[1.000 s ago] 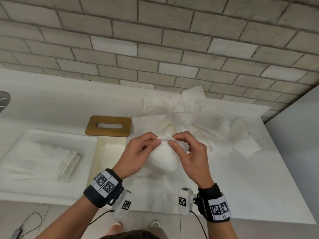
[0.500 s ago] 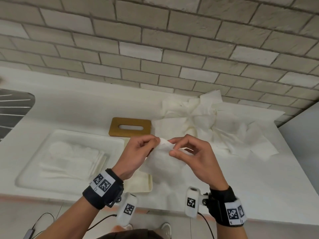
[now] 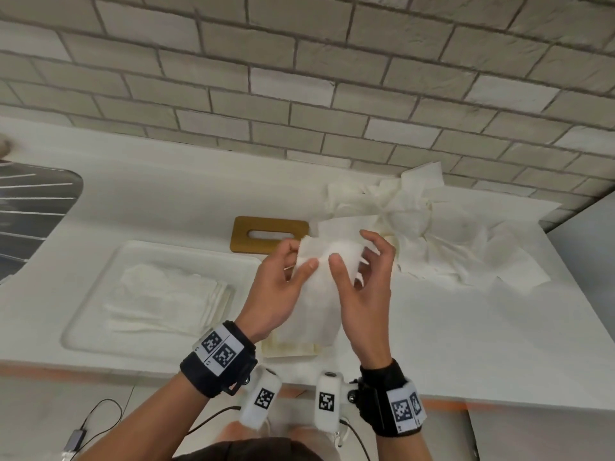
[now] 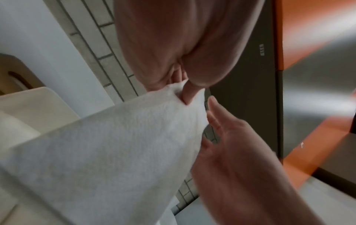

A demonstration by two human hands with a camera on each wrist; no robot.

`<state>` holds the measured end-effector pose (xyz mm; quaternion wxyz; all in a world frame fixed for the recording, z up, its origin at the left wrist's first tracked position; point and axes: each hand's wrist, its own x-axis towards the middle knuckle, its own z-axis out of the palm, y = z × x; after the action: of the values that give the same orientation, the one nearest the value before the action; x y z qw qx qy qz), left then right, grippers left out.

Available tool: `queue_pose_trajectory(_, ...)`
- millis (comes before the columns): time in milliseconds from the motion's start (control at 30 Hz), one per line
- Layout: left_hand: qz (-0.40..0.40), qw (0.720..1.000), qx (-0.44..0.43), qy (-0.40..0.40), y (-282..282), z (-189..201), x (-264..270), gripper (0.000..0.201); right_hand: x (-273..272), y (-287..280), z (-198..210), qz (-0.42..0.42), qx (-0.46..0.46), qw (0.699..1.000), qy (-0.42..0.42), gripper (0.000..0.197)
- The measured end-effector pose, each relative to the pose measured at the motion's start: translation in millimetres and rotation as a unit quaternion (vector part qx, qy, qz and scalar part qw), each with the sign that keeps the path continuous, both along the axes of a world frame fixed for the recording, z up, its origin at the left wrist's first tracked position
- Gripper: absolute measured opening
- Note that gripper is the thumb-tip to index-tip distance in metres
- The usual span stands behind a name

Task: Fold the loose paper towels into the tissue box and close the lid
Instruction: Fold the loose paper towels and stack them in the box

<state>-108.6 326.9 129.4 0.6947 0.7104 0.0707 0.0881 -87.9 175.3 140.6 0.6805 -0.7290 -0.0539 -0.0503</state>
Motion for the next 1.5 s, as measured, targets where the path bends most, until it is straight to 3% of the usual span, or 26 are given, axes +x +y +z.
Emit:
queue_pose_trajectory(67, 0.043, 0.998, -0.048, 0.007, 6, -3, 4, 0.017, -12, 3, -16, 0.054, 0.004, 0.998, 0.029, 0.061)
queue_pose_trajectory(167, 0.082, 0.995, -0.053, 0.017, 22, -18, 13, 0.020, -26, 2, -54, 0.092, -0.136, 0.986, 0.008, 0.042)
queue_pose_trajectory(300, 0.063, 0.986, 0.143, 0.061, 48, -60, 27, 0.028, -26, 12, -94, 0.116, -0.309, 0.942, 0.053, 0.019)
queue_pose_trajectory(433, 0.008, 0.939, 0.328, 0.105, 57, -97, 26, 0.057, -17, 28, -118, 0.201, -0.423, 0.868, 0.164, 0.026)
queue_pose_trajectory(500, -0.018, 0.920, 0.363, 0.146, 53, -109, 20, 0.072, -13, 33, -117, 0.239, -0.489, 0.820, 0.178, 0.031)
queue_pose_trajectory(567, -0.033, 0.908, 0.380, 0.172, 48, -116, 16, 0.074, -4, 31, -111, 0.268, -0.506, 0.798, 0.187, 0.039)
queue_pose_trajectory(633, -0.026, 0.908, 0.380, 0.176, 45, -119, 14, 0.072, 13, 22, -98, 0.240, -0.475, 0.826, 0.186, 0.035)
queue_pose_trajectory(733, 0.011, 0.918, 0.362, 0.164, 39, -117, 13, 0.066, 60, 0, -83, 0.135, -0.466, 0.871, 0.080, 0.015)
queue_pose_trajectory(833, 0.055, 0.920, 0.365, 0.129, 28, -107, 12, 0.058, 134, -18, -83, 0.082, -0.491, 0.867, -0.021, 0.036)
queue_pose_trajectory(933, 0.077, 0.928, 0.357, 0.070, 5, -92, 11, 0.048, 209, -30, -99, 0.139, -0.587, 0.794, -0.076, 0.077)
queue_pose_trajectory(1033, 0.056, 0.934, 0.351, 0.035, -26, -78, 13, 0.039, 256, -45, -119, 0.249, -0.649, 0.718, -0.043, 0.114)
queue_pose_trajectory(1067, 0.049, 0.935, 0.350, 0.030, -38, -75, 14, 0.037, 264, -51, -125, 0.272, -0.660, 0.699, -0.032, 0.115)
queue_pose_trajectory(1133, 0.041, 0.939, 0.342, 0.025, -59, -71, 16, 0.032, 263, -65, -139, 0.309, -0.669, 0.675, -0.025, 0.095)
queue_pose_trajectory(1200, 0.040, 0.939, 0.340, 0.025, -80, -73, 18, 0.027, 248, -84, -158, 0.306, -0.662, 0.682, -0.056, 0.064)
queue_pose_trajectory(1267, 0.035, 0.939, 0.341, 0.033, -100, -79, 22, 0.022, 229, -108, -175, 0.281, -0.634, 0.713, -0.108, 0.044)
queue_pose_trajectory(1400, 0.017, 0.933, 0.352, 0.068, -142, -101, 36, 0.016, 190, -156, -192, 0.288, -0.571, 0.756, -0.142, 0.033)
queue_pose_trajectory(1500, 0.016, 0.908, 0.400, 0.122, -171, -127, 61, 0.020, 172, -188, -196, 0.315, -0.534, 0.773, -0.136, 0.032)
